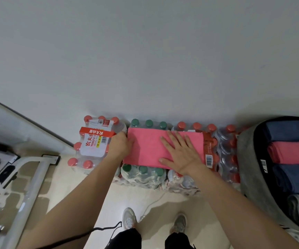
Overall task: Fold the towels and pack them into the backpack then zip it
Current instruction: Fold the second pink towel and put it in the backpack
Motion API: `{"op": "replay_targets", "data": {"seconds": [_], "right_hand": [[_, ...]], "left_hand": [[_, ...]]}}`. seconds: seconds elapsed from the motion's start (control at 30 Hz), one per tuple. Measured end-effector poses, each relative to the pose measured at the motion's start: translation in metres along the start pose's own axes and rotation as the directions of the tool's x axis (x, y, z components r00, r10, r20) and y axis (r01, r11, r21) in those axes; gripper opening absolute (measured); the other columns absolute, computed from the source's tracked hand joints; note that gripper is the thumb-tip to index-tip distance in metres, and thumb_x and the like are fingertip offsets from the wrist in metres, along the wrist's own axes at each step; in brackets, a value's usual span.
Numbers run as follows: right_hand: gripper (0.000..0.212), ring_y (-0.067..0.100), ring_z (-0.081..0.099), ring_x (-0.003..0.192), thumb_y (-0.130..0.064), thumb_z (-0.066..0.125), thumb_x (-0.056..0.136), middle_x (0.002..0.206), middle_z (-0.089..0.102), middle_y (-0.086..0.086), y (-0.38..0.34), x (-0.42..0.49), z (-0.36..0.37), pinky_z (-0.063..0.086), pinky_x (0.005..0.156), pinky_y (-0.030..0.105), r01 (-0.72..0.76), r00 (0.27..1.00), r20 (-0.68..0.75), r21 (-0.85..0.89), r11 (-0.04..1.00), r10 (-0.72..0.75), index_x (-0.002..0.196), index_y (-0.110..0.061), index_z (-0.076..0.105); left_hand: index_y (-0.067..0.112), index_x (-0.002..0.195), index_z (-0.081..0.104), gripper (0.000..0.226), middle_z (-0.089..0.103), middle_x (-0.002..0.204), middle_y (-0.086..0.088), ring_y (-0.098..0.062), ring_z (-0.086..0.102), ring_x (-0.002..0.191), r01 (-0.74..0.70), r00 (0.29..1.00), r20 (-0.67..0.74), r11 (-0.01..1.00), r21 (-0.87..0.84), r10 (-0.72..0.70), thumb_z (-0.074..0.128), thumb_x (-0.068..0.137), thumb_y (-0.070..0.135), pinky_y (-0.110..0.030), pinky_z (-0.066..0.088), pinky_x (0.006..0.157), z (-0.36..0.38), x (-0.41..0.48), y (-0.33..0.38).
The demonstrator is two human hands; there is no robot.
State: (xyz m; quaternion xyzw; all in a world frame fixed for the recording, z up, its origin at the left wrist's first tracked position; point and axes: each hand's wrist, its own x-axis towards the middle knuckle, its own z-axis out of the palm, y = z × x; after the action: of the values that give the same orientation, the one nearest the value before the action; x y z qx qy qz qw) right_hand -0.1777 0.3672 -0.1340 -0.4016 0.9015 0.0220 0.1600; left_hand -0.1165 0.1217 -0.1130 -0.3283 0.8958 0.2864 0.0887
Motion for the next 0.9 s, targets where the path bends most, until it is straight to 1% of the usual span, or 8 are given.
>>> {"op": "replay_targets", "data": {"seconds": [0.13,0.23,0.33,0.4,0.5,0.63,0.8,0.9], "right_hand": [[0.089,0.026,-0.019,0.150,-0.083,0.003,0.084,0.161,-0.024,0.003,-0.001,0.001,0.002,-0.005,0.122,0.053,-0.013,1.000,-0.017,0.001,1.000,0.013,0.153,-0.032,-0.021],[0.088,0.026,-0.016,0.151,-0.082,0.007,0.086,0.163,-0.018,0.004,-0.003,0.003,0.004,-0.004,0.121,0.053,-0.016,0.999,-0.039,-0.006,1.000,0.015,0.154,-0.032,-0.018],[0.089,0.027,-0.015,0.151,-0.081,0.007,0.086,0.165,-0.014,0.004,-0.004,0.003,0.002,-0.004,0.122,0.053,-0.006,1.000,-0.024,0.011,1.000,0.006,0.155,-0.030,-0.015],[0.087,0.027,-0.009,0.152,-0.077,0.009,0.089,0.166,-0.006,0.005,-0.003,-0.003,-0.005,-0.001,0.122,0.051,-0.028,0.998,-0.049,0.054,0.998,0.030,0.158,-0.026,-0.003],[0.076,0.026,0.010,0.152,-0.058,0.009,0.094,0.164,0.017,0.008,0.006,-0.030,-0.013,0.008,0.123,0.048,-0.149,0.967,-0.183,0.145,0.978,0.174,0.156,-0.016,0.022],[0.061,0.029,0.036,0.143,-0.039,0.026,0.097,0.152,0.042,0.012,0.036,-0.074,0.009,0.029,0.118,0.048,-0.370,0.858,-0.285,0.235,0.899,0.427,0.147,-0.008,0.041],[0.063,0.031,0.029,0.146,-0.033,0.048,0.096,0.159,0.032,0.011,0.058,-0.093,0.030,0.027,0.119,0.046,-0.400,0.873,-0.164,0.301,0.866,0.460,0.152,-0.009,0.034],[0.068,0.029,0.027,0.147,-0.033,0.053,0.094,0.161,0.027,0.007,0.063,-0.096,0.030,0.025,0.120,0.043,-0.365,0.891,-0.147,0.329,0.871,0.429,0.154,-0.011,0.030]], "left_hand": [[0.012,0.095,0.071,0.018,0.069,0.089,-0.002,-0.021,0.066,0.084,-0.002,1.000,-0.003,0.985,-0.174,0.001,0.061,0.093,0.027,-0.031,0.053,0.072,-0.021,-0.002,0.008],[0.014,0.093,0.069,0.011,0.069,0.085,0.001,-0.014,0.066,0.073,-0.080,0.996,-0.072,0.940,-0.332,0.059,0.068,0.089,0.023,-0.027,0.055,0.062,-0.039,-0.014,0.026],[0.012,0.094,0.069,0.014,0.072,0.082,-0.002,-0.017,0.070,0.067,-0.150,0.989,-0.061,0.907,-0.393,0.137,0.071,0.087,0.024,-0.034,0.061,0.060,-0.044,-0.025,0.053],[0.017,0.089,0.069,0.012,0.072,0.078,0.001,-0.017,0.070,0.068,-0.197,0.980,-0.068,0.899,-0.392,0.185,0.073,0.084,0.028,-0.039,0.061,0.064,-0.039,-0.031,0.074],[0.018,0.080,0.068,0.016,0.070,0.069,0.001,-0.016,0.068,0.061,-0.257,0.966,-0.068,0.893,-0.369,0.250,0.072,0.083,0.033,-0.036,0.060,0.064,-0.020,-0.039,0.104],[0.016,0.084,0.067,0.013,0.066,0.069,0.005,-0.015,0.064,0.065,-0.295,0.948,0.013,0.895,-0.336,0.317,0.074,0.078,0.026,-0.028,0.055,0.065,0.021,-0.046,0.140],[0.021,0.082,0.063,0.014,0.069,0.076,0.000,-0.021,0.066,0.074,-0.348,0.930,0.055,0.918,-0.190,0.364,0.069,0.075,0.031,-0.032,0.054,0.073,0.073,-0.053,0.168],[0.024,0.076,0.061,0.022,0.065,0.063,0.004,-0.018,0.064,0.065,-0.412,0.911,0.010,0.910,0.035,0.412,0.058,0.074,0.046,-0.032,0.051,0.070,0.093,-0.055,0.177]]}}
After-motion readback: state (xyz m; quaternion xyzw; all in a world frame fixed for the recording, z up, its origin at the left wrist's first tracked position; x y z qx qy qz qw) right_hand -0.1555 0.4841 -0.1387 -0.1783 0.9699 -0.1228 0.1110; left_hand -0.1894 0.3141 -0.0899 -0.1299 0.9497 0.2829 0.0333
